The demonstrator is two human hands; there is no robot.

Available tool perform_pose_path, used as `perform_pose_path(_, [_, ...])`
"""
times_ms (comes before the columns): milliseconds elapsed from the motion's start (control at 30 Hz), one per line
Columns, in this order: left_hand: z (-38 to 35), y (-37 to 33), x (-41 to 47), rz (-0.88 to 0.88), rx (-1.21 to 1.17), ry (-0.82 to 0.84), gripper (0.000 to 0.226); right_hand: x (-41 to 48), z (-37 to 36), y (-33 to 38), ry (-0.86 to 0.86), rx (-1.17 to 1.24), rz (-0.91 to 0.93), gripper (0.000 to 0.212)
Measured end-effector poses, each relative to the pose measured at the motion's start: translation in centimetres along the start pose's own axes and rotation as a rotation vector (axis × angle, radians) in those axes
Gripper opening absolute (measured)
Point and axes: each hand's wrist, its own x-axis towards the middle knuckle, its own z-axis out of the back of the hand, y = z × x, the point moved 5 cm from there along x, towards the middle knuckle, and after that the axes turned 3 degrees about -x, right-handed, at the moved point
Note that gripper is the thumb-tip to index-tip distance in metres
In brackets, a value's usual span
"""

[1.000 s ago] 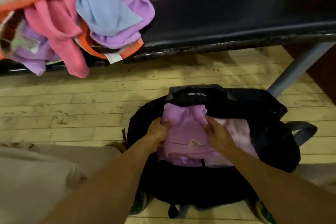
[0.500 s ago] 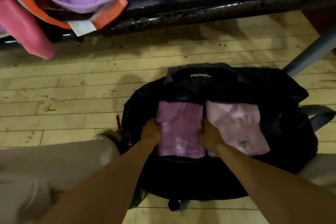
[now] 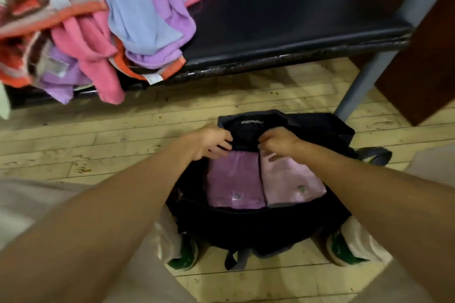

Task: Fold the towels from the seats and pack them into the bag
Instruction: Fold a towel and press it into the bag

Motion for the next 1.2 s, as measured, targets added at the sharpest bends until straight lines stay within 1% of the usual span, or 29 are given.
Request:
perform_pose_path(67, [1.1,-3.3,-2.8,-0.105,-0.102,0.024,0.027,-2.7,2.2,3.6,0.041,0.02,0.082,0.02])
perform_pose_path(100, [2.0,-4.8,-4.2,-0.166,-0.129,0.005,0.027,-3.8,3.4,5.5,0.045,0.031,0.137,0.016])
perform_pose_path(167, [4.0,-7.2,-6.6,-0.283,-0.16,-0.052,0.025,-5.7,5.7,9.0,-0.011,0.042,0.243,0.008])
perform_pose_path(200, [5.0,-8.1,-7.7,-0.327,-0.173,-0.074,0.023,-6.7,6.6,10.7,-0.046,0.045,0.284,0.007])
perform_pose_path(300, [8.4,-9.9,-10.6,-0.441,-0.221,-0.137,0.019,-8.8,8.2,15.4,-0.076,0.058,0.37,0.012])
perform_pose_path(433, [13.9,-10.6,-13.1,-0.575,-0.285,-0.288,0.019,-9.9,8.3,21.0,-0.085,0.015,0.469,0.016])
perform_pose_path(500, [16.5,-9.8,-13.4,-0.623,-0.326,-0.371,0.022,-9.3,7.9,23.4,-0.099,0.001,0.521,0.014])
perform_pose_path(567, [18.6,-8.4,-13.1,-0.617,-0.479,-0.427,0.024,-8.3,7.2,25.5,-0.119,-0.004,0.568,0.018])
perform_pose_path(633, [19.9,-7.4,-12.6,-0.545,-0.68,-0.397,0.02,-7.4,6.2,27.5,-0.135,0.003,0.61,0.023])
perform_pose_path(667, [20.5,-7.4,-12.6,-0.533,-0.755,-0.388,0.02,-7.0,5.6,28.4,-0.137,0.02,0.628,0.024])
perform_pose_path(700, [21.3,-7.5,-12.8,-0.566,-0.781,-0.431,0.021,-6.5,5.0,29.4,-0.133,0.041,0.645,0.023])
perform_pose_path(733, [22.4,-7.7,-13.0,-0.633,-0.726,-0.548,0.021,-6.1,4.4,30.3,-0.127,0.065,0.656,0.022])
perform_pose_path(767, [23.6,-7.9,-13.6,-0.712,-0.559,-0.729,0.021,-5.7,3.8,31.1,-0.121,0.092,0.662,0.021])
perform_pose_path(833, [25.2,-8.3,-15.1,-0.82,-0.023,-1.117,0.026,-5.0,2.6,32.4,-0.113,0.145,0.663,0.02])
perform_pose_path(867, [25.8,-8.2,-15.2,-0.831,0.197,-1.239,0.032,-4.9,1.9,33.0,-0.107,0.169,0.663,0.021])
perform_pose_path(900, [26.6,-7.9,-14.7,-0.791,0.345,-1.283,0.037,-4.8,1.2,33.5,-0.099,0.188,0.661,0.022])
perform_pose_path(933, [27.5,-7.3,-13.8,-0.702,0.443,-1.274,0.04,-4.8,0.5,33.8,-0.093,0.203,0.659,0.023])
perform_pose_path(1000, [28.7,-6.0,-11.8,-0.494,0.542,-1.19,0.036,-4.8,-0.7,34.1,-0.077,0.227,0.656,0.024])
perform_pose_path(1033, [28.8,-5.4,-11.0,-0.434,0.573,-1.153,0.03,-4.8,-1.1,34.1,-0.067,0.24,0.651,0.025])
perform_pose_path(1100, [28.6,-4.8,-10.0,-0.396,0.615,-1.135,0.023,-5.0,-1.6,33.9,-0.055,0.259,0.638,0.025])
perform_pose_path(1133, [28.6,-4.7,-9.9,-0.41,0.604,-1.154,0.023,-5.2,-1.8,33.8,-0.049,0.262,0.635,0.023])
perform_pose_path(1200, [28.7,-4.9,-10.1,-0.468,0.5,-1.19,0.031,-5.5,-1.8,33.5,-0.038,0.264,0.629,0.019])
